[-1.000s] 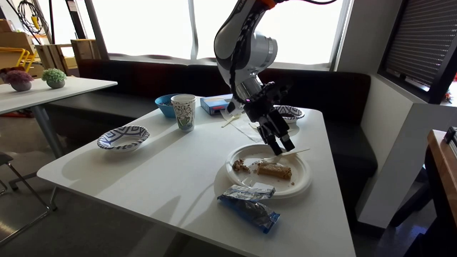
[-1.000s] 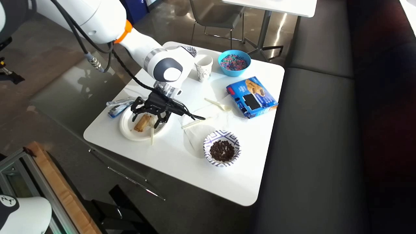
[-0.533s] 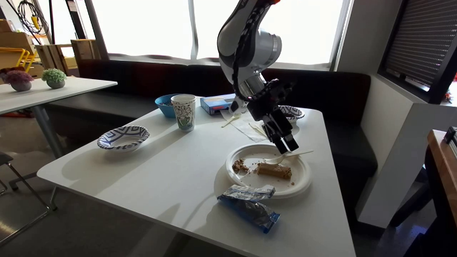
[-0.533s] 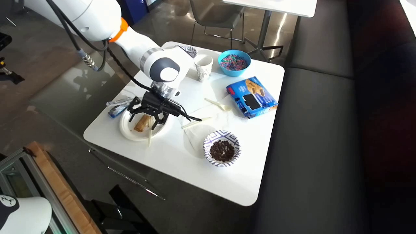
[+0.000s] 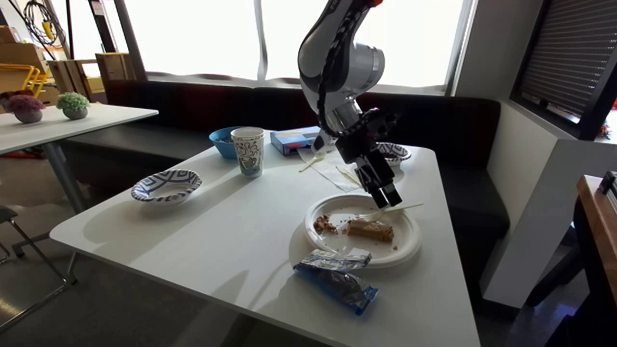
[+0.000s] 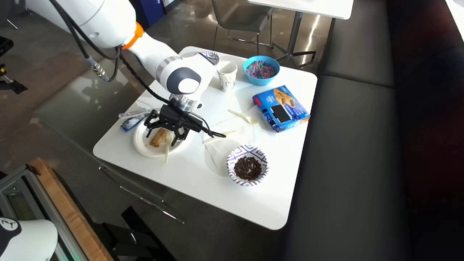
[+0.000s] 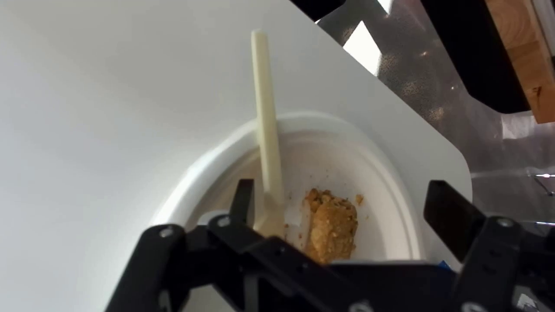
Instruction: Use the fork to cut a piece of the brown object
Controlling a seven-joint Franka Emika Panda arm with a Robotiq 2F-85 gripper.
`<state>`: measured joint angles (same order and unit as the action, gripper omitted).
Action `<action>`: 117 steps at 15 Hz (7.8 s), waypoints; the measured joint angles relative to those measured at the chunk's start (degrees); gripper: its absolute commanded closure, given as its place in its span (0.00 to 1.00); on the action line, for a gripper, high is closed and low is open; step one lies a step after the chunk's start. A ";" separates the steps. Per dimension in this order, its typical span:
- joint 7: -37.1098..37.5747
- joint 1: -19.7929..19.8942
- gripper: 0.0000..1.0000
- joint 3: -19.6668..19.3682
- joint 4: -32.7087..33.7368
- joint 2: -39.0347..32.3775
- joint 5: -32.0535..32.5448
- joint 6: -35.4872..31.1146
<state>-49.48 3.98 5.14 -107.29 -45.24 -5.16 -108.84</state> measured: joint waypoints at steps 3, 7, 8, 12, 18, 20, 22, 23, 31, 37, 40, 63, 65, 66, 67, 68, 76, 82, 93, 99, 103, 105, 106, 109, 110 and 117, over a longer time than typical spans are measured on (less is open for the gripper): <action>0.00 0.04 0.00 0.08 -0.40 -0.01 0.00 0.00; 0.00 0.15 0.00 0.41 -1.05 -0.05 0.00 0.00; 0.00 0.18 0.00 0.50 -1.10 -0.08 0.00 0.00; -0.04 0.32 0.00 0.67 -1.13 -0.43 -0.01 0.00; -0.69 1.44 0.00 1.21 -1.13 -1.10 -0.05 0.00; -1.30 1.86 0.04 1.36 -1.13 -1.12 -0.08 0.01; -1.80 2.20 0.11 1.50 -1.13 -1.13 -0.09 0.01; -2.13 2.33 0.12 1.54 -1.13 -1.13 -0.09 0.01; -4.30 3.08 0.23 1.80 -1.13 -1.29 -0.10 0.02; -6.32 3.47 0.26 1.84 -0.79 -1.73 -0.10 0.11; -7.28 3.65 0.35 1.85 -0.61 -1.82 -0.15 0.25; -10.57 4.47 0.67 2.49 1.45 -3.79 -0.51 0.26; -10.91 4.51 0.70 2.61 1.71 -3.97 -0.61 0.27; -11.10 4.52 0.73 2.64 1.80 -4.03 -0.65 0.27; -11.32 4.52 0.73 2.67 1.89 -4.09 -0.69 0.27; -11.45 4.53 0.75 2.71 2.01 -4.17 -0.71 0.27; -12.29 4.59 0.88 2.93 2.52 -4.55 -0.97 0.71; -12.61 4.95 0.98 3.03 2.52 -4.51 -1.46 0.81; -9.99 5.59 0.98 2.73 -0.68 -1.04 -2.59 -2.88; -0.12 0.66 0.98 1.34 -7.17 4.97 3.12 -11.06; 8.57 -3.89 0.98 0.29 -11.87 9.23 11.26 -15.81; 13.21 -6.16 0.94 -0.17 -14.11 11.16 16.52 -17.06; 15.58 -7.27 0.94 -0.46 -15.15 11.96 19.40 -17.28; 18.52 -9.13 0.94 -1.07 -17.10 13.47 22.37 -17.72; 18.68 -9.18 0.94 -1.16 -17.28 13.64 22.52 -17.74; 22.42 -9.61 0.98 -1.69 -17.14 14.08 29.41 -17.80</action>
<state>-27.06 -5.63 3.45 -124.43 -31.15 24.25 -126.64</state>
